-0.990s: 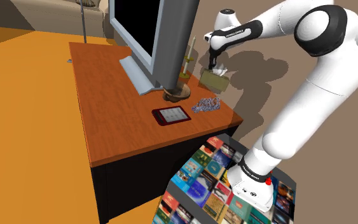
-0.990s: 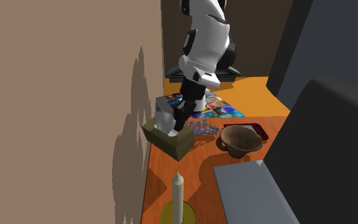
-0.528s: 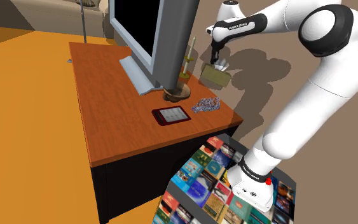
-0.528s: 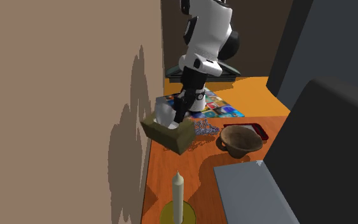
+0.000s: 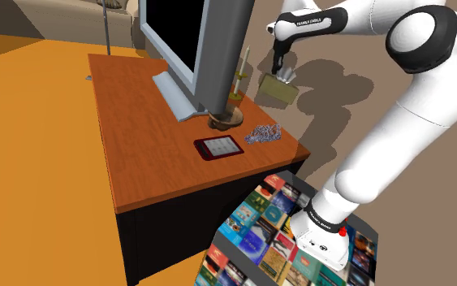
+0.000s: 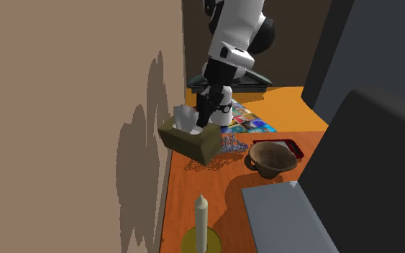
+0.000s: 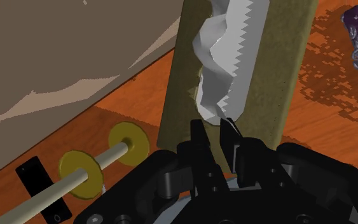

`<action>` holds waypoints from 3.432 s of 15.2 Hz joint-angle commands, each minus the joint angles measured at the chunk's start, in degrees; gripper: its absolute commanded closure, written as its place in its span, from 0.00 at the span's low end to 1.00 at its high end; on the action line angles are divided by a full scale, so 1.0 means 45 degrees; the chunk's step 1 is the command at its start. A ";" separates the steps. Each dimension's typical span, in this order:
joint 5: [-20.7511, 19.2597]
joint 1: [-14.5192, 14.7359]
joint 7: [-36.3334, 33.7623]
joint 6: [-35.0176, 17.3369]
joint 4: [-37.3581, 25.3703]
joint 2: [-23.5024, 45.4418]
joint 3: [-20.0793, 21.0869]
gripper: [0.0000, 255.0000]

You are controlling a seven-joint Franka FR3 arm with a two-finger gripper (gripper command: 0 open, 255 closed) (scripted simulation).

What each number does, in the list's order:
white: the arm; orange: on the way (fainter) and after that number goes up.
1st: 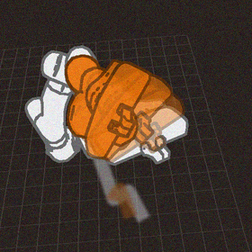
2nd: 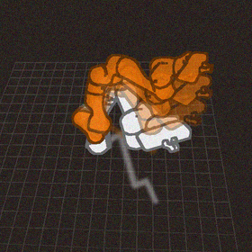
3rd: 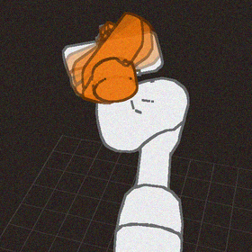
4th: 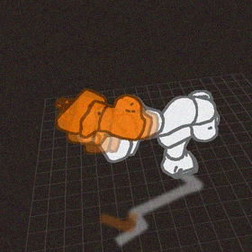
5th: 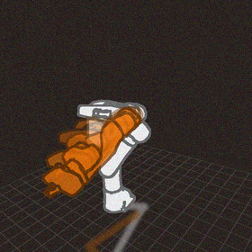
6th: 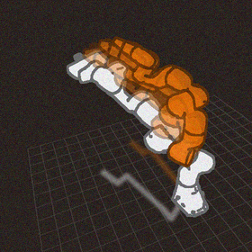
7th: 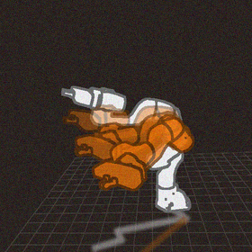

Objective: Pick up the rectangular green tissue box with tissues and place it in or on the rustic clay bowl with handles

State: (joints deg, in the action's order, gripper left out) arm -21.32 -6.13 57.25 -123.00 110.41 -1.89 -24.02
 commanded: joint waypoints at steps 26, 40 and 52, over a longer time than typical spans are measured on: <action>-0.0467 0.3168 -0.5511 0.3573 -0.2023 0.0663 0.3087 1.00; -0.0752 0.3465 -0.6329 0.1427 -0.0047 0.0964 0.2623 1.00; -0.0882 0.3785 -0.6842 0.1169 0.0308 0.1036 0.2634 0.00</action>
State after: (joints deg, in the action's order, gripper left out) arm -25.35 9.74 26.62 -117.78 111.90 -2.44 -14.04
